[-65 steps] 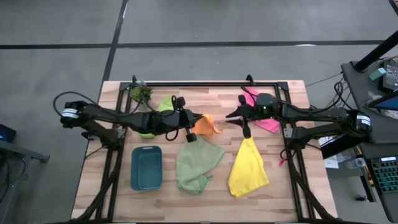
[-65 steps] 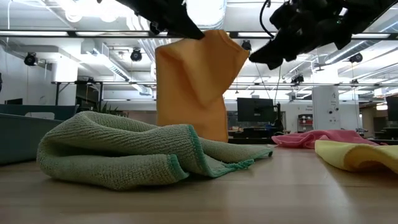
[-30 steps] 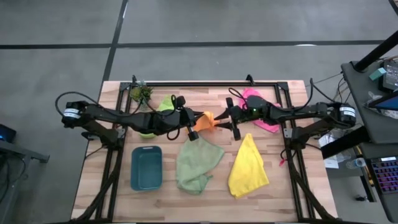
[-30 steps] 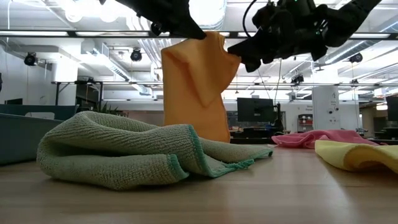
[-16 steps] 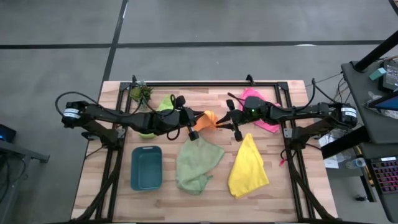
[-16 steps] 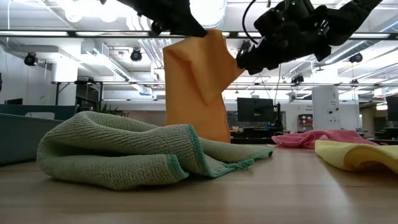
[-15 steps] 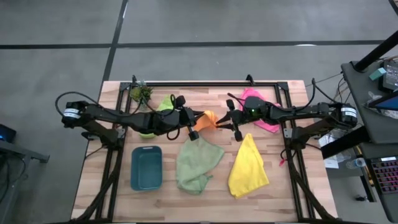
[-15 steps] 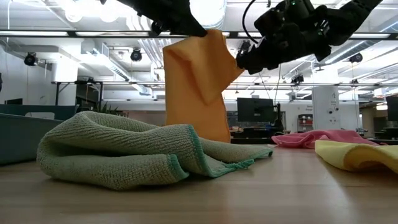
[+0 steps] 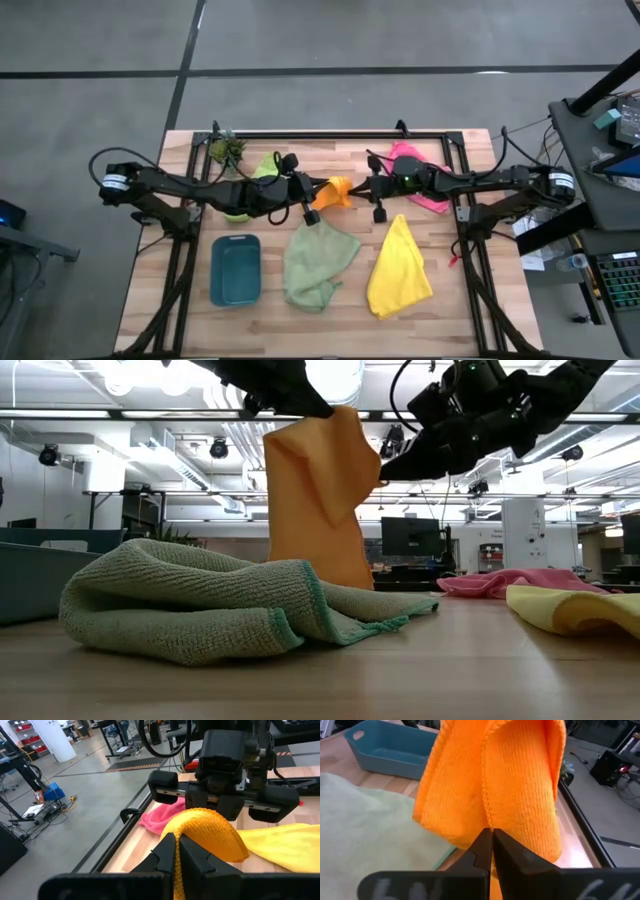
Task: Fold microfiber towels
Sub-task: Fold the orange microfiber cloth
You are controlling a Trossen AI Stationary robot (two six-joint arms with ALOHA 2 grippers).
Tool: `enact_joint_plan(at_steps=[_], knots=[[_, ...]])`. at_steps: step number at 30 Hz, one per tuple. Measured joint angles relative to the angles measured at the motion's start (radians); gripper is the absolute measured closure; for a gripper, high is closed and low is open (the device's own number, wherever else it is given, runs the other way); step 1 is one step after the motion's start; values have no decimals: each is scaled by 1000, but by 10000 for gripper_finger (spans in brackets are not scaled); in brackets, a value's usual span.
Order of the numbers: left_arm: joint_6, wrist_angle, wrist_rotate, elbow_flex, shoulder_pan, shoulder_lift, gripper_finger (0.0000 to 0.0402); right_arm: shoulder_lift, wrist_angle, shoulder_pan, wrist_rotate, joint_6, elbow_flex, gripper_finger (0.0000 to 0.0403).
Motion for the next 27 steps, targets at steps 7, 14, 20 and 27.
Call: enact_joint_plan(at_steps=[7,14,20,27], knots=[[-72,-137,1,0,0,0,382,-23,-1,0,16,0,-13,395],[-232,-363,56,0,-5,0,309,-33,-3,0,47,-9,-21,395],[-341,-446,136,-1,-8,0,284,-33,-8,0,53,-15,-21,395],[-142,-56,104,-1,9,51,283,-33,2,3,52,-16,-21,395]])
